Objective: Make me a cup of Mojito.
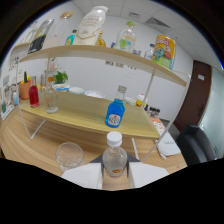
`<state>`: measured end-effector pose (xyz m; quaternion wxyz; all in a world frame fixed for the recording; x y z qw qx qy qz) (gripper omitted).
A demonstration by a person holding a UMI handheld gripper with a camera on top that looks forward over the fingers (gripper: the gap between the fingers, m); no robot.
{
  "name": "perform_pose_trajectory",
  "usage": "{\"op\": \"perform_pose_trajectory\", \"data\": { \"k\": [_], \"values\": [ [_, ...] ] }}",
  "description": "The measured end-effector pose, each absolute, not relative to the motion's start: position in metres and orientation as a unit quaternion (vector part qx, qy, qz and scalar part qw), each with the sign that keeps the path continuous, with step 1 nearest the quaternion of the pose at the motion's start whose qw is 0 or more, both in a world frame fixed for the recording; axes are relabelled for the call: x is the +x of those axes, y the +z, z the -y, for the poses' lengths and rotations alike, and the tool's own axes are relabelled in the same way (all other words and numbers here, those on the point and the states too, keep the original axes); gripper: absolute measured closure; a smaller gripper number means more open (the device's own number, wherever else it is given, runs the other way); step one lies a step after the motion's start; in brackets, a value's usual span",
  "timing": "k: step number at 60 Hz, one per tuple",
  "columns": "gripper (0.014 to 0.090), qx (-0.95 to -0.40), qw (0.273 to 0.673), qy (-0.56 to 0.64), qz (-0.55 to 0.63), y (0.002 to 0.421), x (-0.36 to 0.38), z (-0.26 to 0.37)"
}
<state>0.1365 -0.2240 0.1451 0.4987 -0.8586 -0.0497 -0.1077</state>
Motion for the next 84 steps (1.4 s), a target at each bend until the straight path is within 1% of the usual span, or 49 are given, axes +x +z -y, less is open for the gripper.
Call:
{"op": "perform_pose_trajectory", "data": {
  "k": [4, 8, 13, 17, 23, 28, 29, 30, 39, 42, 47, 52, 58, 66, 70, 73, 76, 80, 84],
  "values": [
    [0.0701, -0.847, 0.494, -0.166, 0.105, 0.151, 0.143, 0.221],
    [0.0702, -0.824, 0.487, -0.235, 0.171, 0.161, 0.147, 0.218],
    [0.0703, -0.776, 0.469, -0.326, 0.266, 0.174, 0.149, 0.213],
    [0.0703, -0.725, 0.456, -0.387, 0.340, 0.186, 0.143, 0.207],
    [0.0701, -0.644, 0.418, -0.467, 0.439, 0.200, 0.133, 0.200],
    [0.0701, -0.588, 0.370, -0.519, 0.498, 0.204, 0.128, 0.195],
    [0.0703, -0.571, 0.367, -0.530, 0.509, 0.205, 0.128, 0.193],
    [0.0701, -0.568, 0.352, -0.536, 0.516, 0.205, 0.126, 0.195],
    [0.0702, -0.470, 0.258, -0.610, 0.584, 0.209, 0.129, 0.187],
    [0.0701, -0.449, 0.230, -0.625, 0.595, 0.210, 0.128, 0.189],
    [0.0702, -0.427, 0.196, -0.641, 0.608, 0.210, 0.127, 0.190],
    [0.0702, -0.412, 0.183, -0.643, 0.619, 0.205, 0.124, 0.189],
    [0.0701, -0.398, 0.185, -0.642, 0.628, 0.204, 0.115, 0.189],
    [0.0702, -0.429, 0.209, -0.627, 0.616, 0.211, 0.112, 0.191],
    [0.0701, -0.459, 0.233, -0.611, 0.601, 0.217, 0.112, 0.193],
    [0.0701, -0.494, 0.266, -0.590, 0.581, 0.224, 0.111, 0.195],
    [0.0702, -0.539, 0.308, -0.557, 0.552, 0.232, 0.112, 0.200],
    [0.0699, -0.614, 0.387, -0.481, 0.491, 0.241, 0.107, 0.205],
    [0.0700, -0.668, 0.467, -0.396, 0.423, 0.251, 0.099, 0.203]
  ]
}}
